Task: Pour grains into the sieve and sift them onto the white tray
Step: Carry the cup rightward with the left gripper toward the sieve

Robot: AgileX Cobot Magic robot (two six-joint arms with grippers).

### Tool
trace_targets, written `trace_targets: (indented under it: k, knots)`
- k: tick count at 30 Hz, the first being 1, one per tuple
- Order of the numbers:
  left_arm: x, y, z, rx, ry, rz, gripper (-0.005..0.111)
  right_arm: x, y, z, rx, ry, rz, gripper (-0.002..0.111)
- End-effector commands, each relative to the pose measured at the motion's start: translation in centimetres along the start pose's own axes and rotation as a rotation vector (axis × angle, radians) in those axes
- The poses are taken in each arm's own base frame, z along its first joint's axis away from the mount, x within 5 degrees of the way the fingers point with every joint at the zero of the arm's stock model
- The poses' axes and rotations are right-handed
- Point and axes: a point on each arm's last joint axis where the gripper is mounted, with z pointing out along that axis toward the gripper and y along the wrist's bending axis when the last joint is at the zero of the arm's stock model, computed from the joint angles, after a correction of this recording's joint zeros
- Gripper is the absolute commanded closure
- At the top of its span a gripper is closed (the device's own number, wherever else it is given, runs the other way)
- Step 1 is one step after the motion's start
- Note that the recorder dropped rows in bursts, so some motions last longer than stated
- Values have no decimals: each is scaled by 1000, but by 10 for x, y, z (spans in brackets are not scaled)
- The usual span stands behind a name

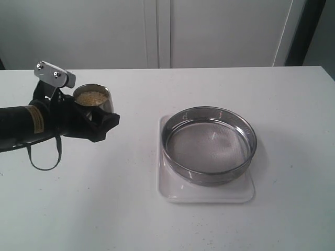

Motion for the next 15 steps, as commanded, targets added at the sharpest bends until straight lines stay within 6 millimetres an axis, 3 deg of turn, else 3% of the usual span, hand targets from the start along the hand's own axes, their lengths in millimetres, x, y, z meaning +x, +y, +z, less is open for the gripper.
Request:
trace_targets:
  k: [1,15]
  knots:
    - [-22,-9,3,16,-46,9,107,0,0,0,6,-14,-4,108]
    - [-69,-26,22,13,-85,43,107,1,0,0,6,-12,-4,108]
